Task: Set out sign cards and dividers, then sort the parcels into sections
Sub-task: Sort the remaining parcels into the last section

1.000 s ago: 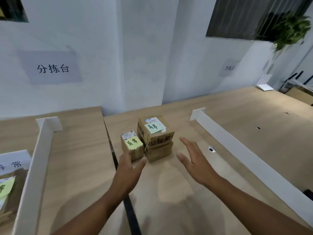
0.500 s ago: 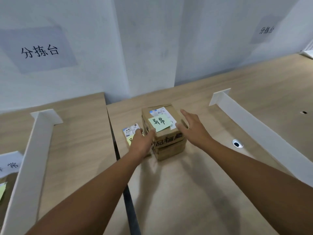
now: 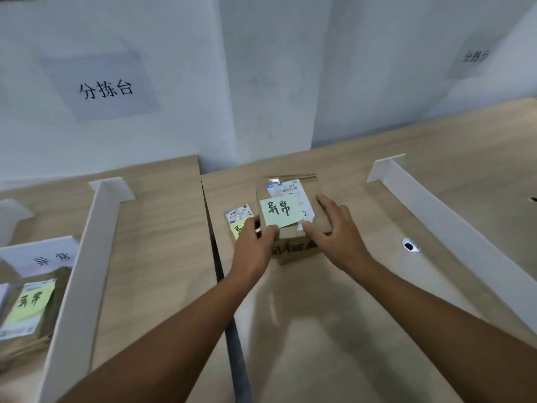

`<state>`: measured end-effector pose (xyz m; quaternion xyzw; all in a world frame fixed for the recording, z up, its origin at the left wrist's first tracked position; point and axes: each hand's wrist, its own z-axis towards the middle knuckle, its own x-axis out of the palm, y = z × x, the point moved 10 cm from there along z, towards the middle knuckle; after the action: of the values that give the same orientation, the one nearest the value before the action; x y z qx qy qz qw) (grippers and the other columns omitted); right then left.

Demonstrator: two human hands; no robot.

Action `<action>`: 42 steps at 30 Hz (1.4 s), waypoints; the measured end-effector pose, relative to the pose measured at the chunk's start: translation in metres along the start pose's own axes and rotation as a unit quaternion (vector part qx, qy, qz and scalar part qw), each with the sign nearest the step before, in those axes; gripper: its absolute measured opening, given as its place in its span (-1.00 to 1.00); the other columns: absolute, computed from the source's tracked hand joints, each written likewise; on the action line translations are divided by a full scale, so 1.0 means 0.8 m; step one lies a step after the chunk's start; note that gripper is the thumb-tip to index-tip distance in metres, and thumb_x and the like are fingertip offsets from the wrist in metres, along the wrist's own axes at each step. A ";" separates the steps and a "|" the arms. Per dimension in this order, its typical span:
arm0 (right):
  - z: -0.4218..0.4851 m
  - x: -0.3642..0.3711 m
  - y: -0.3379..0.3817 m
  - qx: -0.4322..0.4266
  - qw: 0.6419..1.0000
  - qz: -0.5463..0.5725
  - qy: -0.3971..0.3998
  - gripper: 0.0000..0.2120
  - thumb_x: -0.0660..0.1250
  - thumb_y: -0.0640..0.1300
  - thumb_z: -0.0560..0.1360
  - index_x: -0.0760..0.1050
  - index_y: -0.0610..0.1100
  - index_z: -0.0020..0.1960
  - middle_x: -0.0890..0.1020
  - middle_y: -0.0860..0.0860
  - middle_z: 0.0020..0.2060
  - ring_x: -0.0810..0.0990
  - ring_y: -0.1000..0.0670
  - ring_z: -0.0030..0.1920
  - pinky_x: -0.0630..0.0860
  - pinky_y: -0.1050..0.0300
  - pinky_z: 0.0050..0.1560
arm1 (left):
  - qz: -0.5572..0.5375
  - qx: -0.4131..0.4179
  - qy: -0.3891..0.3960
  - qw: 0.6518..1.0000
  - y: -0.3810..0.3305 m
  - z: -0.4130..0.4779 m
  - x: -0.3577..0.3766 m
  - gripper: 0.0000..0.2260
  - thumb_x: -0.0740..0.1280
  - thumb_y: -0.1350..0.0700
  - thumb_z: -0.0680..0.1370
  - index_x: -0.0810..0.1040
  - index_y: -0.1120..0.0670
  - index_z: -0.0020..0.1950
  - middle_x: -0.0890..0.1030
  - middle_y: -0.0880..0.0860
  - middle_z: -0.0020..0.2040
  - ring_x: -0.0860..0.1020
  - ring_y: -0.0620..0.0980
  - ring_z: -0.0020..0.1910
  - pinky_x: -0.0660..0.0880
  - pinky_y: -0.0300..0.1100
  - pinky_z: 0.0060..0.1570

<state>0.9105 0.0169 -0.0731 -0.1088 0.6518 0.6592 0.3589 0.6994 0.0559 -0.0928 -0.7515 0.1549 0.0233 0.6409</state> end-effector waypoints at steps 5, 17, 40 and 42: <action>-0.113 0.010 0.097 -0.060 0.997 0.046 0.034 -0.30 0.32 0.34 0.38 0.26 0.24 0.48 0.37 0.04 0.22 0.45 -0.02 0.31 0.43 0.05 0.30 | 0.014 0.020 -0.061 0.998 -0.021 -0.129 -0.092 -0.70 0.25 -0.06 0.46 0.49 -0.14 0.19 0.62 -0.17 0.15 0.59 -0.22 0.06 0.54 -0.13 0.03; -0.363 0.142 0.346 -0.236 0.949 0.143 0.151 -0.45 0.35 0.04 0.60 0.28 0.15 0.55 0.36 0.04 0.19 0.36 0.41 0.14 0.17 0.64 0.11 | 0.039 0.072 -0.255 0.963 -0.025 -0.465 -0.355 -0.62 0.21 0.09 0.55 0.45 -0.44 0.14 0.59 -0.40 0.11 0.54 -0.32 0.12 0.45 -0.35 -0.08; -0.662 0.322 0.544 -0.240 0.952 0.117 0.147 -0.41 0.27 0.24 0.45 0.23 0.38 0.47 0.36 0.21 0.11 0.56 0.00 0.10 0.51 0.01 0.24 | 0.005 0.104 -0.206 0.973 0.108 -0.702 -0.649 -0.40 0.22 0.11 0.48 0.36 -0.39 0.45 0.62 -0.29 0.25 0.60 -0.19 0.13 0.55 -0.29 -0.06; -0.668 0.339 0.529 -0.222 0.958 0.089 0.157 -0.41 0.22 0.31 0.45 0.17 0.44 0.46 0.34 0.14 0.14 0.49 0.02 0.15 0.54 -0.02 0.20 | 0.003 0.098 -0.192 0.977 0.132 -0.692 -0.654 -0.42 0.22 0.06 0.46 0.38 -0.38 0.44 0.63 -0.28 0.23 0.61 -0.14 0.08 0.53 -0.28 -0.07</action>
<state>0.2819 -0.3489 0.0245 -0.2290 0.5442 0.7913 0.1589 0.0838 -0.3891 0.0270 -0.6664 0.0326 0.1534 0.7289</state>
